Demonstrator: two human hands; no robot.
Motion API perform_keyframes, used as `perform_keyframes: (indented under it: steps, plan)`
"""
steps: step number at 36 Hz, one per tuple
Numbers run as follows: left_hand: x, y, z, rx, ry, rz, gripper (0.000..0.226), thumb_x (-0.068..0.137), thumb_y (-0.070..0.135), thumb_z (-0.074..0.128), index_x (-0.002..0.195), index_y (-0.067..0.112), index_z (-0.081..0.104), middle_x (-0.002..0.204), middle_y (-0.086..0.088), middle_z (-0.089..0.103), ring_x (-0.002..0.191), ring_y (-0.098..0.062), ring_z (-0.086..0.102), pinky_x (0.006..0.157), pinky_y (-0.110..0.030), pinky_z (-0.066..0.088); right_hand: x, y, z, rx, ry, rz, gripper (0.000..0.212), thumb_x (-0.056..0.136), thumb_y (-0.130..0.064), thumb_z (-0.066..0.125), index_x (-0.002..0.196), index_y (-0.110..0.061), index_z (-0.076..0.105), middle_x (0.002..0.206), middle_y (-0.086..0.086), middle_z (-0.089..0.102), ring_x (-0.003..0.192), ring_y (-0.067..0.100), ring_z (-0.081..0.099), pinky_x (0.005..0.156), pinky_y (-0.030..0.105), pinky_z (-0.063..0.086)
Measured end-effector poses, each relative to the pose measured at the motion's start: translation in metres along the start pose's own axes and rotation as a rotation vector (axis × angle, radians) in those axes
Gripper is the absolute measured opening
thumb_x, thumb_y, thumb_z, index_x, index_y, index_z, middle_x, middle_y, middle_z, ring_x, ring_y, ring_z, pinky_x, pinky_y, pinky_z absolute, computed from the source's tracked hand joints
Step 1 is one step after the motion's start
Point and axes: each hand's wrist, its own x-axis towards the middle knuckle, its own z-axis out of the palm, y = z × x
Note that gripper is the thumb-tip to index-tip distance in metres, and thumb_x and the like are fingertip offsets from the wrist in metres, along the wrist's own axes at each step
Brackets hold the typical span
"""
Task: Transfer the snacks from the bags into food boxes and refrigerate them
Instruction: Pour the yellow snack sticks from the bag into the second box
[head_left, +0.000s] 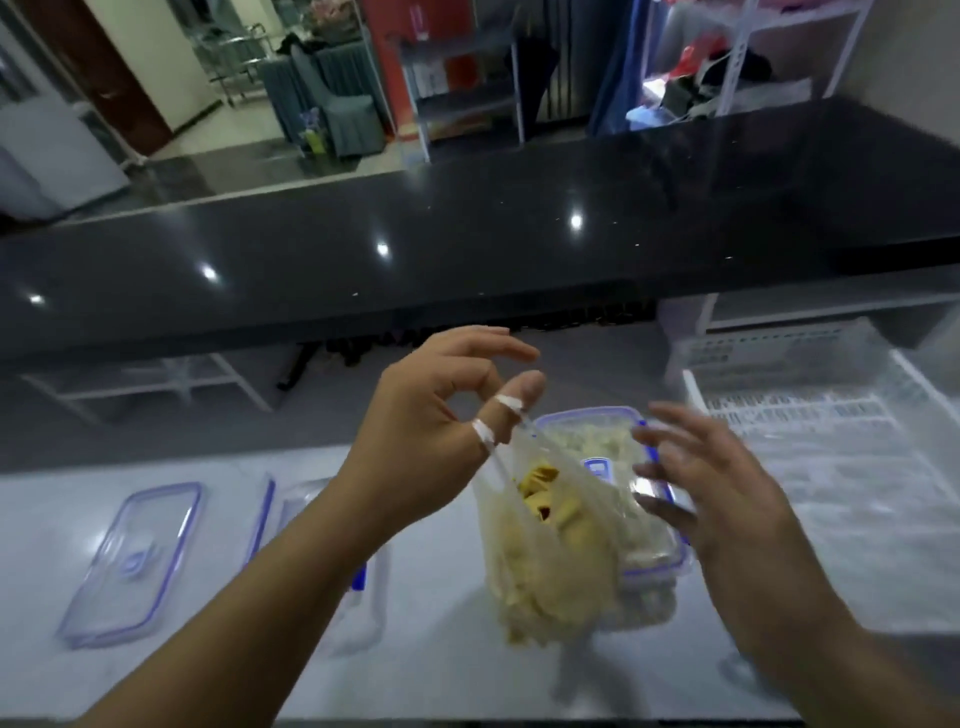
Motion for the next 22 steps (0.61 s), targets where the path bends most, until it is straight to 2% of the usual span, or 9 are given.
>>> perform_keyframes:
  steps: [2,5,8,11,13,15,18,20,22]
  plan:
    - [0.001,0.001,-0.009,0.046,-0.003,-0.017,0.031,0.09,0.04,0.064,0.063,0.026,0.066,0.114,0.009,0.072,0.123,-0.007,0.059,0.105,-0.033,0.046,-0.011,0.036,0.012,0.075,0.08,0.092,0.052,0.065,-0.048,0.074,0.116,-0.037,0.069,0.122,-0.001,0.069,0.111,0.021,0.066,0.09,0.041,0.051]
    - [0.004,0.003,-0.018,0.097,-0.011,-0.012,0.029,0.092,0.034,0.068,0.068,0.019,0.07,0.115,0.008,0.072,0.122,-0.008,0.059,0.105,-0.034,0.046,-0.023,0.083,0.034,0.179,0.2,0.26,0.055,0.06,-0.037,0.076,0.113,-0.041,0.065,0.133,0.004,0.061,0.113,0.021,0.064,0.082,0.036,0.055]
    - [0.012,0.002,-0.028,0.108,-0.015,-0.028,0.019,0.093,0.031,0.066,0.082,0.018,0.073,0.12,0.007,0.07,0.12,-0.006,0.06,0.103,-0.031,0.048,-0.024,0.117,0.054,0.404,0.138,0.616,0.064,0.056,-0.034,0.075,0.117,-0.043,0.059,0.133,0.001,0.058,0.114,0.03,0.059,0.084,0.054,0.053]
    - [0.016,-0.008,-0.039,0.06,0.007,-0.104,0.01,0.094,0.02,0.068,0.101,0.015,0.074,0.126,0.005,0.068,0.12,-0.006,0.061,0.103,-0.039,0.051,-0.018,0.135,0.076,0.655,-0.079,0.93,0.073,0.058,-0.044,0.081,0.128,-0.028,0.065,0.129,0.013,0.064,0.116,0.043,0.059,0.089,0.07,0.047]
    - [0.012,-0.018,-0.05,0.023,0.017,-0.119,0.016,0.095,0.018,0.068,0.11,0.014,0.073,0.129,0.005,0.066,0.124,-0.007,0.06,0.106,-0.041,0.049,-0.011,0.14,0.093,0.774,-0.188,0.951,0.097,0.044,-0.049,0.097,0.131,-0.021,0.065,0.135,0.019,0.062,0.124,0.047,0.056,0.098,0.074,0.04]
    - [0.006,-0.028,-0.065,-0.039,0.032,-0.118,0.02,0.095,0.018,0.067,0.114,0.017,0.071,0.13,0.005,0.067,0.125,-0.01,0.06,0.107,-0.04,0.049,-0.003,0.141,0.106,0.876,-0.274,0.89,0.109,0.039,-0.045,0.1,0.137,-0.016,0.061,0.143,0.022,0.055,0.132,0.049,0.049,0.105,0.072,0.035]
    - [0.001,-0.049,-0.095,-0.163,0.106,-0.154,0.018,0.095,0.016,0.065,0.112,0.018,0.071,0.124,0.004,0.07,0.119,-0.008,0.064,0.096,-0.025,0.053,0.008,0.142,0.122,1.029,-0.366,0.833,0.091,0.051,-0.021,0.101,0.131,-0.002,0.064,0.143,0.029,0.052,0.129,0.053,0.05,0.1,0.07,0.043]
    - [-0.002,-0.065,-0.116,-0.255,0.156,-0.204,0.015,0.097,0.014,0.062,0.109,0.016,0.072,0.118,0.006,0.073,0.113,-0.005,0.066,0.088,-0.016,0.051,0.01,0.152,0.132,1.0,-0.347,0.801,0.083,0.045,-0.012,0.101,0.121,0.001,0.07,0.136,0.029,0.058,0.119,0.052,0.059,0.087,0.066,0.053]
    - [-0.006,-0.084,-0.136,-0.295,0.174,-0.24,0.016,0.1,0.013,0.058,0.105,0.018,0.073,0.114,0.008,0.074,0.111,-0.003,0.066,0.089,-0.015,0.05,0.008,0.162,0.146,0.898,-0.301,0.776,0.078,0.043,-0.011,0.102,0.115,-0.001,0.074,0.13,0.027,0.064,0.112,0.049,0.064,0.079,0.061,0.057]
